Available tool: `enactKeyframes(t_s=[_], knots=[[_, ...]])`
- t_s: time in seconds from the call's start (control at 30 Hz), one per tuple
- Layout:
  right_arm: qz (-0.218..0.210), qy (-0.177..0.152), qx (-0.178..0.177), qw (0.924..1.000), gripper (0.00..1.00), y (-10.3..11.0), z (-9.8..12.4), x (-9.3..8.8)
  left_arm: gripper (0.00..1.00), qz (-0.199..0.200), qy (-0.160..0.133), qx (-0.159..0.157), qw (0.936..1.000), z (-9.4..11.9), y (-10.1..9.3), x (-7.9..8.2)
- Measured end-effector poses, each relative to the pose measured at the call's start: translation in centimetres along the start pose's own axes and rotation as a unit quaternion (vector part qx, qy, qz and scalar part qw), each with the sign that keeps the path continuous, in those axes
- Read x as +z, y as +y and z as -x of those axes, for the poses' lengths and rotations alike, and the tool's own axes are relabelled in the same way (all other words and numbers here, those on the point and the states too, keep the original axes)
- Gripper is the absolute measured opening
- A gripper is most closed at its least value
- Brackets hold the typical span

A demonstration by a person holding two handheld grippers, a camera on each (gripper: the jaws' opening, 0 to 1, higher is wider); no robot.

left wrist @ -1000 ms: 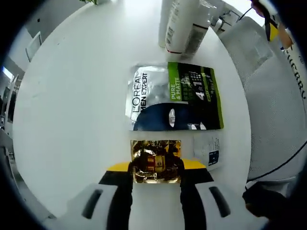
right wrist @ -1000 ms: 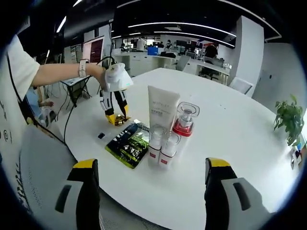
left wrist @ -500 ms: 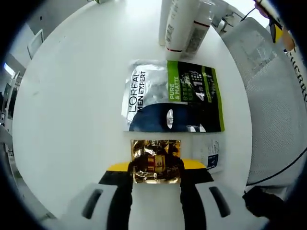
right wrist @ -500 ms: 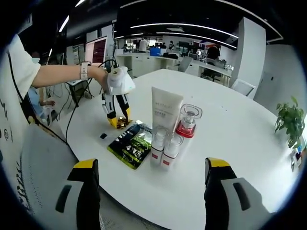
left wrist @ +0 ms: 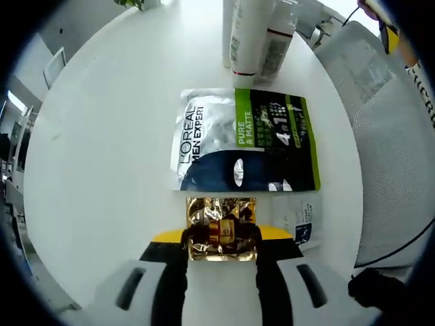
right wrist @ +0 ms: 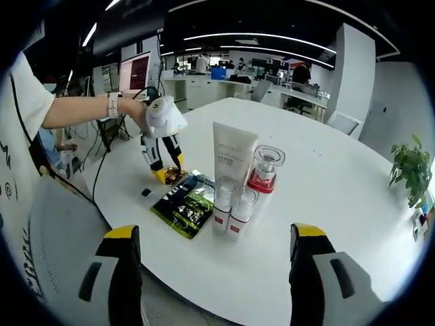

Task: Arrange the skincare products in the storage area until every visible bottle or jar stands upright without overlapping.

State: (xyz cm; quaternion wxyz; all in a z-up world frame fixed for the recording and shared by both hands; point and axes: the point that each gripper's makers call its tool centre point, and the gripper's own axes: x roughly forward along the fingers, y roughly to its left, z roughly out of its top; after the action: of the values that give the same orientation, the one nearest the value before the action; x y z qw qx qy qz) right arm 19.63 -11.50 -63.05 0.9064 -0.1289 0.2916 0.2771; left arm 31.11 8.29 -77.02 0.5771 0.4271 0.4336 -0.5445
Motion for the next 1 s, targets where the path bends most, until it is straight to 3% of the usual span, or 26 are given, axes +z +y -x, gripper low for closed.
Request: enactKeyframes(t_s=[0.4,1.0], knots=[[0.005,-0.005,0.006,1.0,0.91,0.21,0.04,0.2,0.35,0.01,-0.023,0.003,0.9997,0.09,-0.43,0.12],[0.004,-0.002,0.009,1.0,0.91,0.21,0.0,-0.14,0.35,0.012,-0.026,-0.009,0.9995,0.11,-0.43,0.15]])
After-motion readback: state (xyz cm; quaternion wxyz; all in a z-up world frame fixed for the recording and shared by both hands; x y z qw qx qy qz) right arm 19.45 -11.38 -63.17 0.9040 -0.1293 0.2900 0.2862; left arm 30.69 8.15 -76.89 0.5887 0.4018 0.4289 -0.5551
